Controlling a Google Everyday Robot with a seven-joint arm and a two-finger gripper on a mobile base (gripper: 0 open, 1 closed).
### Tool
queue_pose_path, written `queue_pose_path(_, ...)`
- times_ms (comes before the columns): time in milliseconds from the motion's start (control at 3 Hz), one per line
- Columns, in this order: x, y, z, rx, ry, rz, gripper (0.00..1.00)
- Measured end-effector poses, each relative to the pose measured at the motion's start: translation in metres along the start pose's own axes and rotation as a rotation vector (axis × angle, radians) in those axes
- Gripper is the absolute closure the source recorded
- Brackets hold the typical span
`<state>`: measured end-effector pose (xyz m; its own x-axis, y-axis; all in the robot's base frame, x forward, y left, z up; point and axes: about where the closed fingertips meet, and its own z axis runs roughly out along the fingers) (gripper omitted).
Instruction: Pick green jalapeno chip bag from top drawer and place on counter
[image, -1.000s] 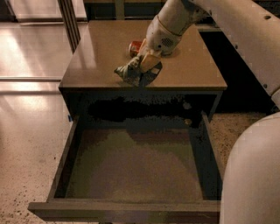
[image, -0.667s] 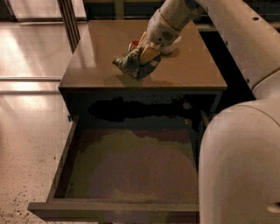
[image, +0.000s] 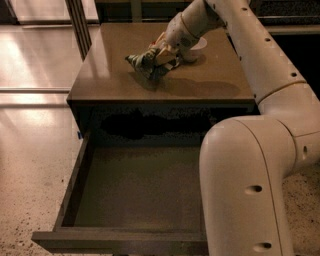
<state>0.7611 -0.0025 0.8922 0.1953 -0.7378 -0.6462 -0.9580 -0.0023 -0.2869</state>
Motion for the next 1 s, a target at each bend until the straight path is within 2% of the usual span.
queue_pose_path(667, 0.0069, 0.0149, 0.0136, -0.033, 0.006, 0.025, 1.0)
queue_pose_path(1000, 0.0069, 0.0149, 0.0137, -0.033, 0.006, 0.025, 0.86)
